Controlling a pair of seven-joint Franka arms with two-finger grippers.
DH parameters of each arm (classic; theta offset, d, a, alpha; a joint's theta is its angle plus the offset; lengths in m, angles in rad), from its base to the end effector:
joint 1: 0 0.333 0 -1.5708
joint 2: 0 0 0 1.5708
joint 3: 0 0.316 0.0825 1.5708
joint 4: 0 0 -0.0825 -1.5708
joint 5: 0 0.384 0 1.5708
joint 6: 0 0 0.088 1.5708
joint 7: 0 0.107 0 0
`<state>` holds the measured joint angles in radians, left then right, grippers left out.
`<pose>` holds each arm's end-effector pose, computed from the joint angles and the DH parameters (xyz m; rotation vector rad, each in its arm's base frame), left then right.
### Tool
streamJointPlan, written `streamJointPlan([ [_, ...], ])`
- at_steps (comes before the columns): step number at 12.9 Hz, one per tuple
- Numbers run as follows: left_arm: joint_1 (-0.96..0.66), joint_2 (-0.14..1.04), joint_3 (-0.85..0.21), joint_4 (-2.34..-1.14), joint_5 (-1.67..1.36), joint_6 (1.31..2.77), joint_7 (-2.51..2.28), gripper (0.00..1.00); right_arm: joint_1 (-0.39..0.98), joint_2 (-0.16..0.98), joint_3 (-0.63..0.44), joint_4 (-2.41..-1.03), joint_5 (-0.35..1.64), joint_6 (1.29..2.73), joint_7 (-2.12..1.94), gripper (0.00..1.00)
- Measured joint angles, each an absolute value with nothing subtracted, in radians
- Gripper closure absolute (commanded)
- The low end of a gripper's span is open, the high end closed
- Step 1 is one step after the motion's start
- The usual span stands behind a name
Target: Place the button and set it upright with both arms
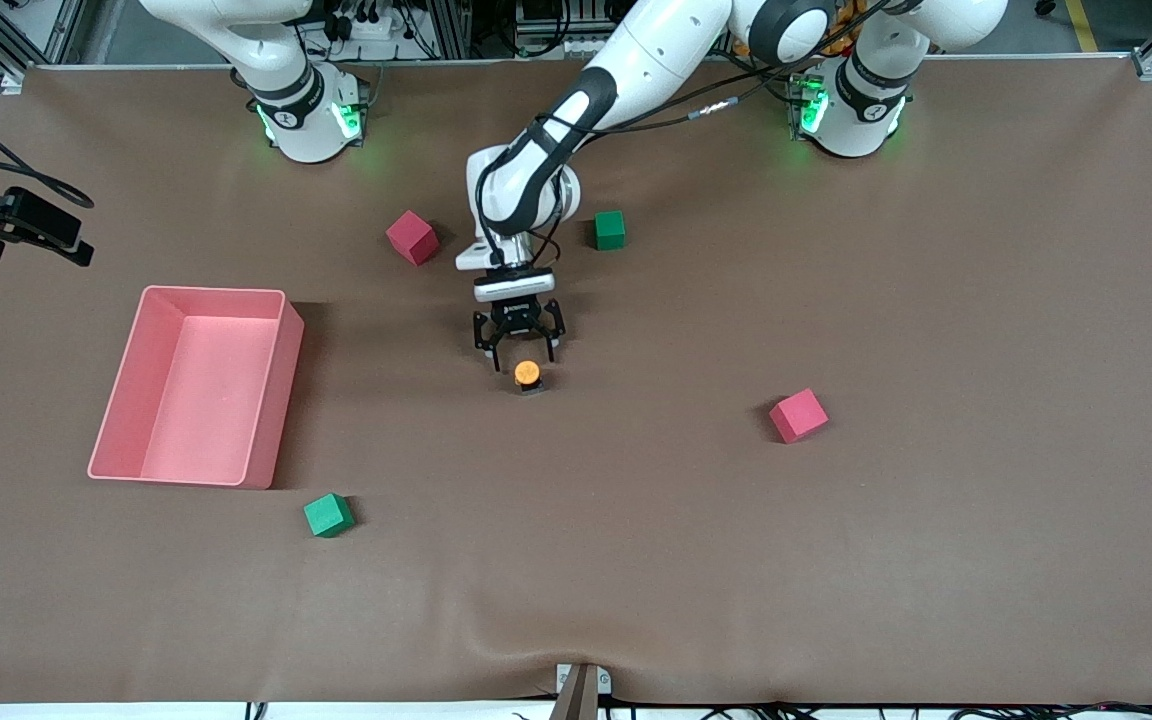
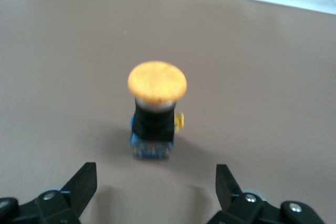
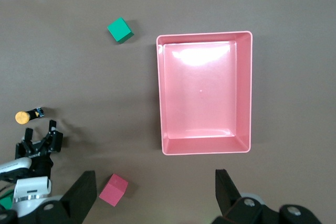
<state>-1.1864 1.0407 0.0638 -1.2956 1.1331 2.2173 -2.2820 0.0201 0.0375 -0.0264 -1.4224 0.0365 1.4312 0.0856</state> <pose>0.3358 -0.6564 0.1144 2.7795 0.4735 1.3646 0.5517 0.0012 0.6608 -3.1042 0.1356 0.0467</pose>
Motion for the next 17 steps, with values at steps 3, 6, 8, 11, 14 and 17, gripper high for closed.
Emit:
streamJointPlan([
  [3,-1.19,0.965,-0.003,-1.278,0.86,2.123,-2.244,0.0,0.02,0.037,-0.025,-1.423,0.037,1.432,0.085,0.0],
  [6,-1.188,0.837,-0.007,-1.264,0.496,2.014,-2.07,0.0,0.02,0.038,-0.023,-1.423,0.034,1.436,0.083,0.0],
  [8,-1.173,0.736,-0.006,-1.259,0.356,1.919,-1.962,0.0,0.02,0.038,-0.023,-1.423,0.023,1.436,0.083,0.0],
  [11,-1.099,0.582,-0.002,-1.257,0.248,1.751,-1.776,0.0,0.02,0.038,-0.023,-1.423,0.017,1.436,0.082,0.0],
  [14,-0.963,0.447,0.002,-1.257,0.195,1.62,-1.551,0.0,0.02,0.038,-0.023,-1.425,0.014,1.436,0.082,0.0],
  [17,-0.786,0.322,0.004,-1.258,0.122,1.585,-1.267,0.0,0.02,0.039,-0.023,-1.428,-0.003,1.436,0.081,0.0],
])
